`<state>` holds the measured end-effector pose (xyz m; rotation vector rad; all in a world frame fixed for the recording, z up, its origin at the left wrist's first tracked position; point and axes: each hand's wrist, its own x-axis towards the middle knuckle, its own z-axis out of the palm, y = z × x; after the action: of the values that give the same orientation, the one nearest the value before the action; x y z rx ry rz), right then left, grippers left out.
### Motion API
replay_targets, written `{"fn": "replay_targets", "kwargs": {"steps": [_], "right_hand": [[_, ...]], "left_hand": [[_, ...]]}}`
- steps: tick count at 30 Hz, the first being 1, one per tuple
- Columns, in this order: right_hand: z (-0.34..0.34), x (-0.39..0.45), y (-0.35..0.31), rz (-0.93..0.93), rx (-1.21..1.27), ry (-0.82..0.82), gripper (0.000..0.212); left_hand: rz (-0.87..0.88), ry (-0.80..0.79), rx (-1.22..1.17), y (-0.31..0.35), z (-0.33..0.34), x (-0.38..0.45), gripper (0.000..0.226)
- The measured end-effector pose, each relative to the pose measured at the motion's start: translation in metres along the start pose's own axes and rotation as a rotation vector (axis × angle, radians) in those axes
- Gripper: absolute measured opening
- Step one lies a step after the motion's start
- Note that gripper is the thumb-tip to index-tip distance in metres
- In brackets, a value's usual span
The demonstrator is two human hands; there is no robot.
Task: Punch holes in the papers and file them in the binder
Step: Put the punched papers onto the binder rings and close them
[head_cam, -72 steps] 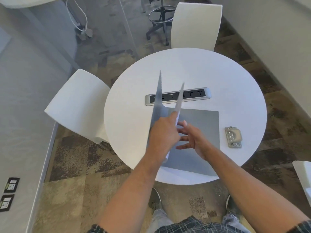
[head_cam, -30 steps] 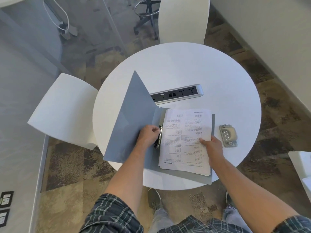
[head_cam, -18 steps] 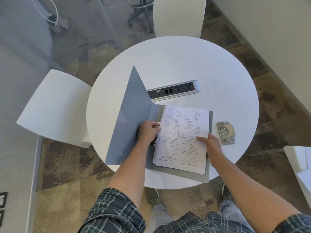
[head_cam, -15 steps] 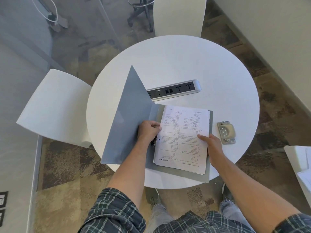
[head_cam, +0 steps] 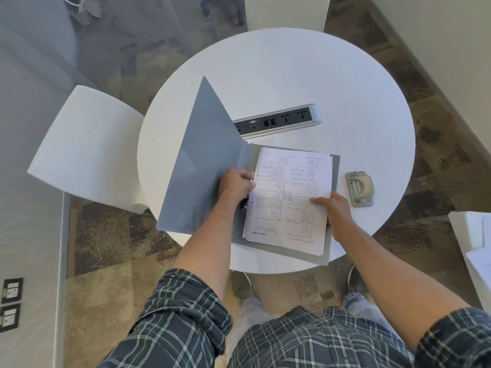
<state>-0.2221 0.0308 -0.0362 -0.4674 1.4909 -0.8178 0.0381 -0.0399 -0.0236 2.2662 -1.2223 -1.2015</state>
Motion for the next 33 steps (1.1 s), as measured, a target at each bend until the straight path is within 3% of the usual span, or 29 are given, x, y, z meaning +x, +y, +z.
{"fn": "replay_targets", "kwargs": {"steps": [9, 20, 28, 33], "right_hand": [[-0.002, 0.001, 0.008, -0.048, -0.073, -0.007, 0.022], [-0.001, 0.007, 0.015, -0.037, 0.011, 0.029, 0.014], [-0.001, 0.014, 0.021, -0.02, -0.089, 0.038, 0.032], [0.001, 0.012, 0.02, -0.034, -0.096, 0.048, 0.017]], "left_hand": [[-0.009, 0.022, -0.044, 0.007, 0.002, 0.005, 0.015], [-0.043, 0.001, -0.158, 0.012, 0.005, 0.014, 0.008], [-0.065, 0.031, -0.111, 0.012, 0.004, 0.016, 0.008], [-0.078, 0.052, -0.095, 0.012, 0.006, 0.016, 0.009]]}}
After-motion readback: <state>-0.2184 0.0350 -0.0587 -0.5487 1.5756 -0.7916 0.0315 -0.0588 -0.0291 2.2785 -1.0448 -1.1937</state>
